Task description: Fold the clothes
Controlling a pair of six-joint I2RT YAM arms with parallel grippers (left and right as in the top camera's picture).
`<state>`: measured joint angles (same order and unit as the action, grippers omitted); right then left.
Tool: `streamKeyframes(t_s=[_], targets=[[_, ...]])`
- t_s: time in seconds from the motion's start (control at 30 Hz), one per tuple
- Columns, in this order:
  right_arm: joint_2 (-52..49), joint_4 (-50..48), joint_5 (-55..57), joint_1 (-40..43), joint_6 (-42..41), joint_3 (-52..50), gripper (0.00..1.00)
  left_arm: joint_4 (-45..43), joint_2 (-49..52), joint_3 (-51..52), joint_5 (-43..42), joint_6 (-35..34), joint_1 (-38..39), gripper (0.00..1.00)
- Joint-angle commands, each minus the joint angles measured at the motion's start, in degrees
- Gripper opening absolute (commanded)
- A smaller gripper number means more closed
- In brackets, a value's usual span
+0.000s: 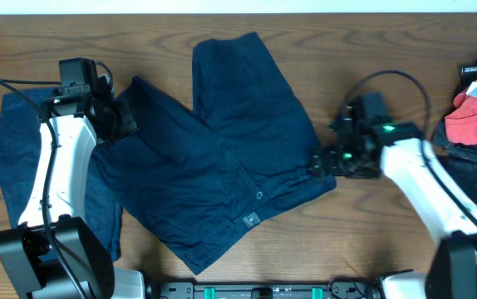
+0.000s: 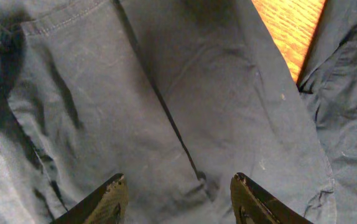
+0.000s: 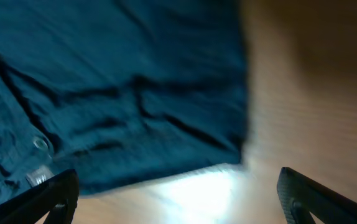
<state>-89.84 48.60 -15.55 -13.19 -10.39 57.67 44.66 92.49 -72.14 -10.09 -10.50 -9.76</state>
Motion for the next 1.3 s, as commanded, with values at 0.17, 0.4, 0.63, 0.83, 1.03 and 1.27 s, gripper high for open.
streamKeyframes(t_s=[0.17, 0.4, 0.63, 0.83, 1.03, 1.27], targets=[[-7.56, -5.62, -2.03, -5.86, -2.49, 0.24, 0.97, 1.22, -0.09, -0.42, 0.07, -0.50, -0.46, 0.55], [-6.67, -4.20, 1.57, -3.15, -2.69, 0.98, 0.99, 1.31, -0.09, -0.42, 0.07, -0.50, -0.46, 0.55], [-5.70, 1.60, 3.15, -0.74, -0.28, 4.63, 0.99, 0.92, -0.09, -0.42, -0.48, -0.50, -0.46, 0.55], [-10.86, 1.62, 1.88, -0.61, -0.28, 3.91, 0.99, 0.72, -0.09, -0.42, -1.42, -0.50, -0.46, 0.55], [-15.30, 0.17, -1.07, -0.85, -0.31, 3.91, 0.97, 0.66, -0.09, -0.42, -1.44, -0.50, -0.46, 0.56], [-15.28, -2.86, -1.40, -1.77, -1.99, 3.91, 0.05, 0.50, -0.09, -0.42, -1.44, -0.50, -0.46, 0.56]])
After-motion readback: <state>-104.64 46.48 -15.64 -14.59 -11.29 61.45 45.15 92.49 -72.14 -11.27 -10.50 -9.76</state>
